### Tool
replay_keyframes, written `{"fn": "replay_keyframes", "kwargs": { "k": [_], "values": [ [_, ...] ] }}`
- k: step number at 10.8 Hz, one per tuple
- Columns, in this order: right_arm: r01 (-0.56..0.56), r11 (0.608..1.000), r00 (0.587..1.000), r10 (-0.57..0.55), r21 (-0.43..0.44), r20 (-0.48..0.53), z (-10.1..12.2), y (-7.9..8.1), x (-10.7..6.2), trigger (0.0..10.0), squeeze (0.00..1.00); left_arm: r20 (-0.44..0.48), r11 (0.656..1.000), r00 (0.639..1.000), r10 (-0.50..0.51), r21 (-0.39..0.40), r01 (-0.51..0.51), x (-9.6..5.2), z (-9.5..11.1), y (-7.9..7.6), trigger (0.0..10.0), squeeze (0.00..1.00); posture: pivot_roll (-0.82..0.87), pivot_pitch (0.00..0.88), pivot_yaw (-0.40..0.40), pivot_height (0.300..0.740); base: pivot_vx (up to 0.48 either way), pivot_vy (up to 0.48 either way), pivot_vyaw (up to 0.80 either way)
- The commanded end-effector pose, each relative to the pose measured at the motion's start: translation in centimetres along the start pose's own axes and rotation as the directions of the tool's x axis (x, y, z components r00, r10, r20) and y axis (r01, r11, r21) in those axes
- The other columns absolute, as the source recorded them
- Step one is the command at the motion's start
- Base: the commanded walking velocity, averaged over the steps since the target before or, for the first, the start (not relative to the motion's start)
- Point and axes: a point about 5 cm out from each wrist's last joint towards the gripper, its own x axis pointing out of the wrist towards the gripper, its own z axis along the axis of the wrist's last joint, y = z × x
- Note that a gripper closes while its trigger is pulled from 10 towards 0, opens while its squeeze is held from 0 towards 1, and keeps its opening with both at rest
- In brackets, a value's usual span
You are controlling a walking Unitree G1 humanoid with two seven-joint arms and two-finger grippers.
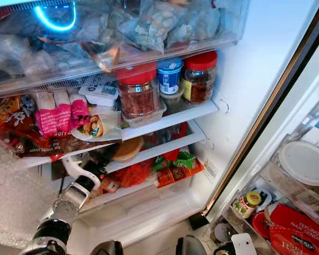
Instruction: Restocking fridge
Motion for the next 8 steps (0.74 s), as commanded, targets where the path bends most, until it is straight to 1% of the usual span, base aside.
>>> {"fn": "replay_keyframes", "kwargs": {
  "k": [1,2,4,5,7,8],
  "values": [
    [0.007,1.000,1.000,-0.007,-0.001,0.014,0.3,-0.1,0.0,10.0,0.00,0.001,1.000,1.000,0.005,-0.010,-0.005,-0.1,0.1,0.0,10.0,0.00,-0.05,0.053,0.012,0.651,0.000,0.000,0.00],
    [0.006,1.000,1.000,-0.006,-0.001,0.014,0.3,0.0,0.0,10.0,0.00,-0.006,1.000,1.000,0.004,-0.017,-0.004,0.1,0.0,-0.2,10.0,0.00,-0.05,0.051,0.009,0.651,0.000,0.000,0.00],
    [0.007,1.000,1.000,-0.007,-0.002,0.014,0.3,-0.1,0.0,10.0,0.00,-0.008,0.999,1.000,-0.013,-0.034,0.012,1.2,-0.1,-0.8,10.0,0.00,-0.05,0.050,0.004,0.651,0.000,0.000,0.00],
    [0.007,1.000,1.000,-0.007,-0.002,0.014,0.3,-0.1,0.0,10.0,0.00,-0.013,0.999,1.000,-0.005,-0.035,0.005,1.9,-0.4,-1.0,10.0,0.00,-0.05,0.049,0.000,0.651,0.000,0.000,0.00],
    [0.009,1.000,1.000,-0.009,-0.002,0.013,0.3,-0.2,0.0,10.0,0.00,-0.020,0.998,1.000,-0.019,-0.063,0.018,3.0,-0.9,-2.0,10.0,0.00,-0.06,0.050,-0.003,0.651,0.000,0.000,0.00],
    [0.008,1.000,1.000,-0.008,-0.005,0.012,0.2,-0.2,0.0,10.0,0.00,-0.034,0.998,0.999,-0.025,-0.060,0.023,3.4,-1.4,-2.4,10.0,0.00,-0.06,0.051,-0.002,0.651,0.000,0.000,0.00]
  ]
}}
